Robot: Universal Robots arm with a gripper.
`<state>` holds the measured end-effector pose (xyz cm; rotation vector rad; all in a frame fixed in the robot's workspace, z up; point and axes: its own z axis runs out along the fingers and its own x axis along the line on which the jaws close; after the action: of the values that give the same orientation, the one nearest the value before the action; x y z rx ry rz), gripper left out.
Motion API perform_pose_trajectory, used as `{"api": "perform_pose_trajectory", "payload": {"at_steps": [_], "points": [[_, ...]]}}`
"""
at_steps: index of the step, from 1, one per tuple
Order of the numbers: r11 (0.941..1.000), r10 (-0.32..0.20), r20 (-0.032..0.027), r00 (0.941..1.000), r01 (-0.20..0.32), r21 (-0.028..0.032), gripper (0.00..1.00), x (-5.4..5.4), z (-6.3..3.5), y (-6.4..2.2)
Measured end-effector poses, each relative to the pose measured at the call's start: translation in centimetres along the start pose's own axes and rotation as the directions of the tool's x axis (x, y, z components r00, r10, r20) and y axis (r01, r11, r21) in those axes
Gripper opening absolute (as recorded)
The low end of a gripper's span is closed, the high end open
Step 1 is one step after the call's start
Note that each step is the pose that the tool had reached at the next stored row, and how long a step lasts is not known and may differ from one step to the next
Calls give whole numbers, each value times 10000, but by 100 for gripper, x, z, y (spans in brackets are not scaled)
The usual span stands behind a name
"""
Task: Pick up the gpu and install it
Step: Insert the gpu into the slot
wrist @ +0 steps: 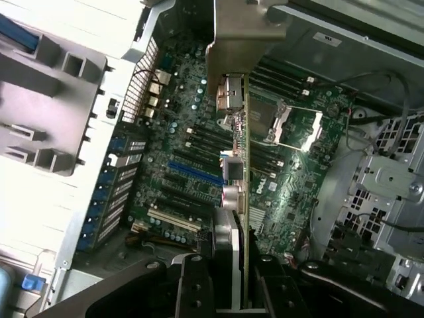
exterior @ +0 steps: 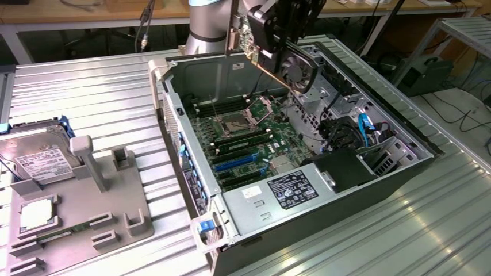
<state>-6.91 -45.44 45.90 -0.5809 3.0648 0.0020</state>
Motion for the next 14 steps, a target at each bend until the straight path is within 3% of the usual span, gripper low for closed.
{"api": "perform_pose_trajectory", "payload": {"at_steps": [7, 14], "points": [[9945, -1045, 5, 9945, 1045, -23, 28, 0, 0, 0], [9789, -2044, 10, 9789, 2044, -45, 28, 0, 0, 0]]}}
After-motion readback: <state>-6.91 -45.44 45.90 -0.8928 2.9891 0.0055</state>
